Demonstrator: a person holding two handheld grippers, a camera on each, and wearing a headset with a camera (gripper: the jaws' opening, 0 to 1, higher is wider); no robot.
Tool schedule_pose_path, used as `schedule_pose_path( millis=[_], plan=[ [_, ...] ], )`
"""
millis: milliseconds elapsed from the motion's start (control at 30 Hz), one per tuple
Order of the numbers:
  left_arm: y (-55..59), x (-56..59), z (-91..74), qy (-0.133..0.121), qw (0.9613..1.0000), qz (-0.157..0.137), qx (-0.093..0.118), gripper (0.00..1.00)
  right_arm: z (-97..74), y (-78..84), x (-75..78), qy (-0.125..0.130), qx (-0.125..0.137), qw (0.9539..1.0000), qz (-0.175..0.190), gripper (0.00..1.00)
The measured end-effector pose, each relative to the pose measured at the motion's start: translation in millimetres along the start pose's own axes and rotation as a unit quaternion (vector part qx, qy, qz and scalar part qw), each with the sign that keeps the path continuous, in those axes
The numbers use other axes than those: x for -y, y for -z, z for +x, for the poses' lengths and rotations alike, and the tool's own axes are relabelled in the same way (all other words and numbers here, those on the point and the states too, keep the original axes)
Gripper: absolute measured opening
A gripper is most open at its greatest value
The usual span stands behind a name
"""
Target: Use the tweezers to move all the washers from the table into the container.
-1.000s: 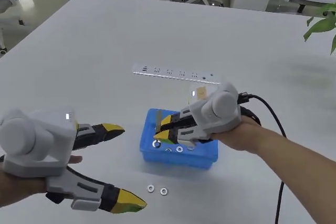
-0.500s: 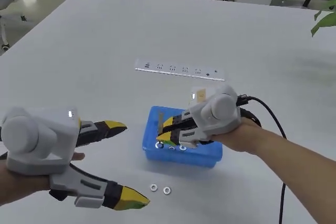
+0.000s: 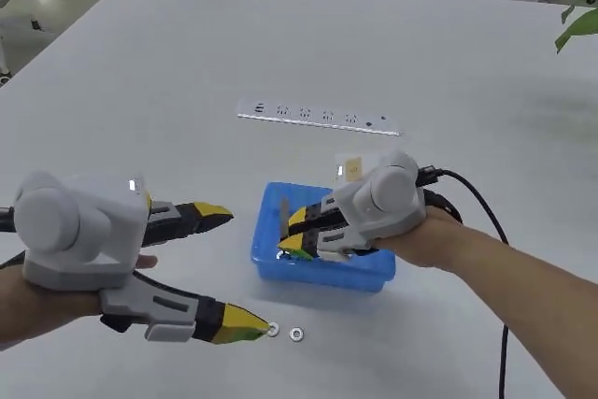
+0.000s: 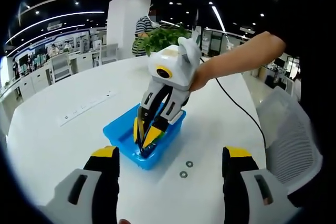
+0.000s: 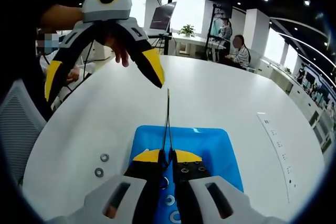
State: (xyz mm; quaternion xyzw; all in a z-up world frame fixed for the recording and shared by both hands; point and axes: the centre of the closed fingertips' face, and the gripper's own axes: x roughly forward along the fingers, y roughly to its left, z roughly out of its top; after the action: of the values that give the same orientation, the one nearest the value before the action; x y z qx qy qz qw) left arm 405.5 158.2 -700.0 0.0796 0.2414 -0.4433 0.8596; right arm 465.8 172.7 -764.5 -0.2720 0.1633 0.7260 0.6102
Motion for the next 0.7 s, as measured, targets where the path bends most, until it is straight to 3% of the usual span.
schedule_pose_path(
  millis=[333,700],
  plan=[
    [-9.8,-21.0,11.3,-0.006,0.9994,0.034,-0.008,0.59,1.5,0.8,-0.8,-0.003,0.002,1.0,-0.001,0.08],
    [-22.1,-32.8,24.6,0.012,0.9978,0.065,-0.008,0.38,0.7,1.4,-0.9,-0.005,-0.001,1.0,-0.007,0.09]
  ],
)
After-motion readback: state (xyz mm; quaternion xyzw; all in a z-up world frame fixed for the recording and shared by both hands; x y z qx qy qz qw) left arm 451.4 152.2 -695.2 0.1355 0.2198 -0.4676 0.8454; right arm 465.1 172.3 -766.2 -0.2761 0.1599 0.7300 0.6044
